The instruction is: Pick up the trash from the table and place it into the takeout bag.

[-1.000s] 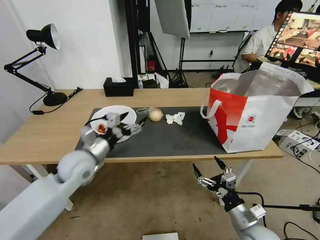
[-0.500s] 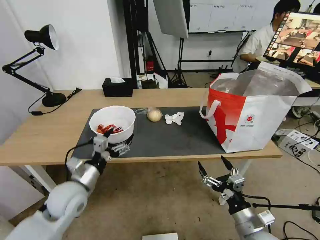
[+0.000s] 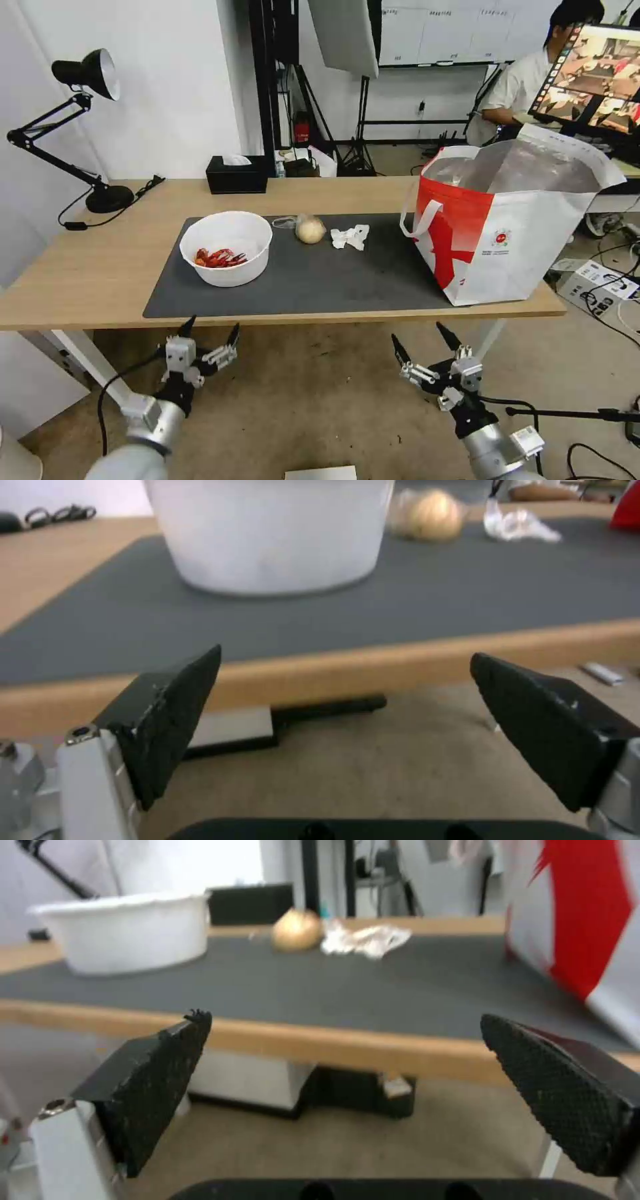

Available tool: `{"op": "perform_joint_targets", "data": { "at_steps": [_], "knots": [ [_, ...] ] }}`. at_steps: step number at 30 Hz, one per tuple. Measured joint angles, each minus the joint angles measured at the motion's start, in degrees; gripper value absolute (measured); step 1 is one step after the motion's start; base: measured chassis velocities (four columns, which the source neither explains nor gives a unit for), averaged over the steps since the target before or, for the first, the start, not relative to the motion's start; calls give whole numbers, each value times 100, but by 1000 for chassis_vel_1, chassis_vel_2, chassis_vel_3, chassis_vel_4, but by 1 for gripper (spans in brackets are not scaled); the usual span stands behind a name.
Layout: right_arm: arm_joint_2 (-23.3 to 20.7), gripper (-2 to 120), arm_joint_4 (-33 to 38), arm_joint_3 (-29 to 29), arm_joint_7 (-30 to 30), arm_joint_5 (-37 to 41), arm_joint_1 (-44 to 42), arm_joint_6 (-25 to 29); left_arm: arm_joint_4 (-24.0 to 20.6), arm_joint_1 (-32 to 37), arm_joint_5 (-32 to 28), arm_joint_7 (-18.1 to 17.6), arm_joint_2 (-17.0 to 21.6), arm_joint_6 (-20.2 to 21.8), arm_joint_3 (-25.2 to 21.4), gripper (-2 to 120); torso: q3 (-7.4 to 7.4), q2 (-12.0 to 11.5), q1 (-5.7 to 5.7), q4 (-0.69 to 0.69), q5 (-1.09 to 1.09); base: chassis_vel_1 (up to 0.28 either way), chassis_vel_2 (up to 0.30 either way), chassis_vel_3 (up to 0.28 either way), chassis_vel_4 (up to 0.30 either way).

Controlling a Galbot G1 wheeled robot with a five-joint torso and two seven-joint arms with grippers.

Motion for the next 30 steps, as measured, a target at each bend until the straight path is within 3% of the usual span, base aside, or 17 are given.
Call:
{"op": "perform_joint_targets", "data": {
  "at_steps": [30],
  "knots": [
    [20,100,-76,-4,-195,-80,-35,-94,138,-71,-257,66,101,-77,-52,100,0,0,1,0,-1,0,0,0,0]
  ]
}}
